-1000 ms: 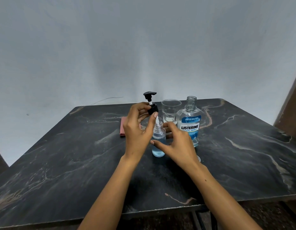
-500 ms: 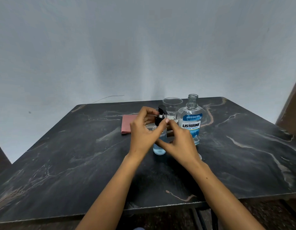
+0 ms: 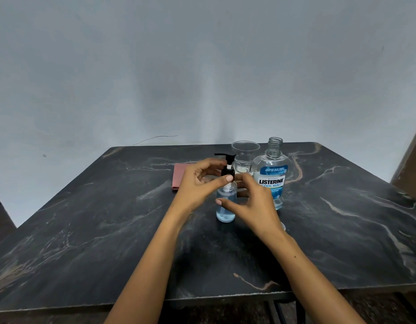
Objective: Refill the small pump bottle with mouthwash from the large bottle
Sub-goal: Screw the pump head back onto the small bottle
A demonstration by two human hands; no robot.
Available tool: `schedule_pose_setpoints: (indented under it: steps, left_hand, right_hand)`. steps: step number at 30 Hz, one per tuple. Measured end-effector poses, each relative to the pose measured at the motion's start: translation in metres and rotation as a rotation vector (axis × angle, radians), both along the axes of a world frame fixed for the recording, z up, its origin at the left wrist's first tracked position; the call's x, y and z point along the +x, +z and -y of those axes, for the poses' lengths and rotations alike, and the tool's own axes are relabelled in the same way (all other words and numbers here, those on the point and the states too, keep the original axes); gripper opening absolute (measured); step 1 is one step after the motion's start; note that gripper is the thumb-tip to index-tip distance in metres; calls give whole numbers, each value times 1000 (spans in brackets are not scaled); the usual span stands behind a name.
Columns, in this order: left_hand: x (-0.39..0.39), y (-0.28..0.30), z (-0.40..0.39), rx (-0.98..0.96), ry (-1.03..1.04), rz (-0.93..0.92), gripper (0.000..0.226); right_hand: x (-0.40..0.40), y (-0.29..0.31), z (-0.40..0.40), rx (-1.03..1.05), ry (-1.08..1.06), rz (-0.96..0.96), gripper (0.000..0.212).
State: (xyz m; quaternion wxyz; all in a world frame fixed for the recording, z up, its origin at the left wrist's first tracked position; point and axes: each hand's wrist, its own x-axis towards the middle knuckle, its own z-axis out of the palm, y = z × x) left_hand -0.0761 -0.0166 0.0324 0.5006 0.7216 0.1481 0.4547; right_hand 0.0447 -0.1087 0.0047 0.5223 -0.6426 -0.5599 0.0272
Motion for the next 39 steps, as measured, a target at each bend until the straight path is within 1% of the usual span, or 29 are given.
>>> schedule_pose_setpoints:
  steps: [3,5,8,11,13,16,18,19,23,25,28,29,31,33,36,37,39]
  left_hand:
    - [6,-2,8,69,74,-7,29]
    - [9,-2,13,67,124,17,26]
    - [7,0,10,18,66,1,23]
    - [1,1,4,25,4,-74,30]
    - [-1,1,4,48,-3,-100,29]
    - [5,-2,8,72,100,-75,33]
    - [9,-5,10,26,173,-58,43]
    - [9,-5,9,0,170,-58,45]
    - [4,-3,2,-42,11,-71,33]
    - [4,-3,4,12,59,-73,30]
    - [9,-5,10,115,261,-37,29]
    - [10,-5,10,130,287,-18,28]
    - [8,-4,9,118,254,-4,29]
    - [5,-3,5,58,196,2,31]
    - [2,-3,3,20,139,19,20]
    - [3,-3,4,34,147,22,17]
    - [4,-3,7,93,233,14,19]
  right_hand:
    - [0,-1,-1,3,6,1,50]
    - [0,-1,-1,3,9,-1,51]
    - [0,0,-1,3,23,-17,52]
    - [-1,0,-1,11,35,-32,48]
    - [-1,0,-1,8,31,-23,47]
    - [0,-1,-1,-5,24,-7,47]
    - [1,-2,-1,-15,15,8,47]
    - [1,-2,-1,-20,13,9,48]
    - [1,-2,-2,-7,21,-5,51]
    - [1,-2,-2,-8,21,-5,52]
    - [0,-3,-1,-12,17,9,54]
    - [-1,-3,-1,-18,11,20,55]
    - [-2,-2,-1,-30,0,29,54]
    - [-2,-2,-1,-34,0,12,51]
    - [-1,-1,0,-38,-6,-2,51]
    - [-1,-1,0,-36,-6,-5,51]
    - [-2,-1,0,-39,-2,6,49]
